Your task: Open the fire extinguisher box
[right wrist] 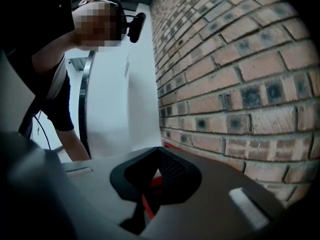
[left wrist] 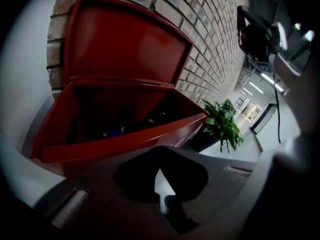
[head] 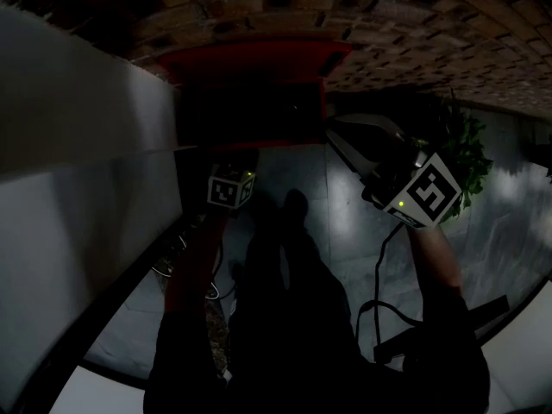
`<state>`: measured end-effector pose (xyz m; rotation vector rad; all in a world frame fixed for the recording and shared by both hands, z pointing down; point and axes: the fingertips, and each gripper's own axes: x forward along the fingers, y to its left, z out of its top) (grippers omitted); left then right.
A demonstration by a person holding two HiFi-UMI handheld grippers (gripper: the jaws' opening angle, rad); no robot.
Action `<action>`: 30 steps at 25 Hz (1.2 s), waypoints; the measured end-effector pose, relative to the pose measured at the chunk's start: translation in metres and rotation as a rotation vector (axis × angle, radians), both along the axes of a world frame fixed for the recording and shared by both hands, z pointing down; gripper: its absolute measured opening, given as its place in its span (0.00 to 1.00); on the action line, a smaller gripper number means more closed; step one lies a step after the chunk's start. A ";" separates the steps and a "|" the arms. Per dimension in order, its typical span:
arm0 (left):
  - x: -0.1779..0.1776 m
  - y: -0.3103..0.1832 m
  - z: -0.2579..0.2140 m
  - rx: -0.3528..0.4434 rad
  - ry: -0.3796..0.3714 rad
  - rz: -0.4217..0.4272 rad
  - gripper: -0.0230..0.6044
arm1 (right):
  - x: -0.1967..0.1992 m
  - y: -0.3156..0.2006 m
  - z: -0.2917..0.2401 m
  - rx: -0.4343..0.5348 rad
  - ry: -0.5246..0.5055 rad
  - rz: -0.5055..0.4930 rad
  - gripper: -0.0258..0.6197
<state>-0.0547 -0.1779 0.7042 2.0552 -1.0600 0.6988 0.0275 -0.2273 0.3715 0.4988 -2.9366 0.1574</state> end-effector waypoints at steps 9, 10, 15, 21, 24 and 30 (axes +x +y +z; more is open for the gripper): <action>0.009 -0.002 0.005 0.004 0.023 -0.004 0.04 | -0.029 -0.010 -0.014 0.020 -0.035 -0.028 0.04; 0.008 -0.002 0.005 0.001 0.023 -0.005 0.04 | -0.032 -0.010 -0.014 0.018 -0.042 -0.032 0.04; 0.008 0.000 0.004 -0.017 0.029 -0.007 0.04 | -0.044 -0.012 -0.006 -0.014 -0.055 -0.028 0.04; 0.009 0.002 0.003 -0.022 0.027 0.003 0.04 | -0.042 -0.015 -0.003 -0.035 -0.049 -0.031 0.04; 0.007 -0.002 0.003 -0.020 0.025 -0.004 0.04 | -0.041 -0.020 -0.002 -0.041 -0.048 -0.037 0.04; 0.010 -0.001 0.005 -0.023 0.028 -0.007 0.04 | -0.037 -0.020 -0.001 -0.056 -0.054 -0.033 0.04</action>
